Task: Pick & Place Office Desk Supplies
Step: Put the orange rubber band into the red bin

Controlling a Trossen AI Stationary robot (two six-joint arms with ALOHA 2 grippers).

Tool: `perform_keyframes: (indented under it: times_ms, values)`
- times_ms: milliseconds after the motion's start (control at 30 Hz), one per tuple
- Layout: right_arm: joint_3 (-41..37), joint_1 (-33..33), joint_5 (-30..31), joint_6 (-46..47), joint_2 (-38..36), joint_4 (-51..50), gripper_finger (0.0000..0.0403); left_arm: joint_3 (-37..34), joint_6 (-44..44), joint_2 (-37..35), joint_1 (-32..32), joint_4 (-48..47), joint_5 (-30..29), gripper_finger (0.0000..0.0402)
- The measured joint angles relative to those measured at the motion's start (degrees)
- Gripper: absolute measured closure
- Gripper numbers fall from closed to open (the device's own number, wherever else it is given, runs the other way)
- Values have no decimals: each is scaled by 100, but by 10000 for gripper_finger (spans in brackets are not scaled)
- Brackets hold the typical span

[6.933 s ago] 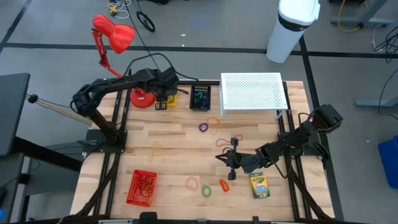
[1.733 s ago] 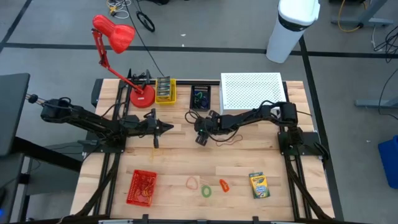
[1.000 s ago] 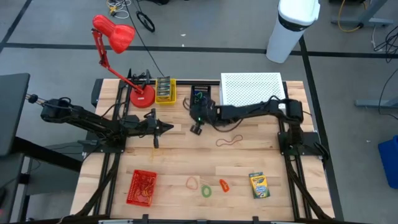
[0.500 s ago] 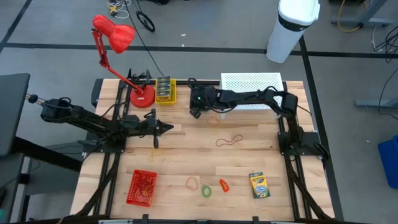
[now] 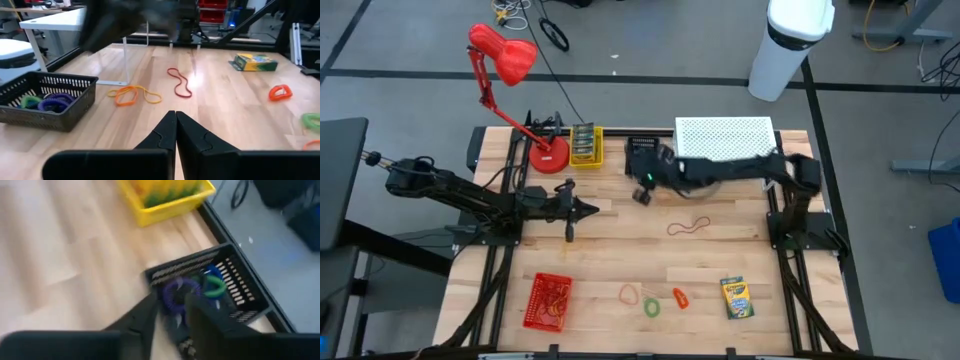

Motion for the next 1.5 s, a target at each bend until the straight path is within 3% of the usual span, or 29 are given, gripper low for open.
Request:
perform_keyframes:
  times_ms: [100, 167, 433, 667, 867, 967, 1067, 1200, 1333, 1500]
  values:
    - [-642, 565, 295, 141, -560, 201, 372, 0, 167, 21, 0, -15, 2, 396]
    - [-1152, 956, 455, 394, -861, 442, 393, 0, 182, 21, 0, 18, 32, 395]
    - [-2927, 2320, 1136, 1899, -1278, 1209, 372, 2, 159, 295, -75, 28, 34, 385]
    - [-3468, 2402, 1604, 2721, -1254, 2066, 359, 7, 174, 728, -72, 615, -131, 388]
    - [-2970, 2321, 1831, 2191, -838, 2329, 294, 35, 241, 1049, -72, 832, -129, 388]
    - [-2255, 2203, 1673, 1756, -474, 1412, 277, 135, 307, 1204, -72, 847, -133, 388]
    - [-1414, 1874, 1289, 1582, -261, 21, 278, 238, 319, 1361, -74, 826, -94, 388]
    - [-674, 1177, 241, 1118, -113, -987, 283, 310, 428, 1558, -74, 790, 48, 388]
    - [-458, 683, -571, 587, -120, -1155, 268, 337, 561, 1682, -74, 801, 51, 388]
    - [-175, 416, -722, 457, 129, -1443, 238, 337, 670, 1680, -74, 858, 41, 388]
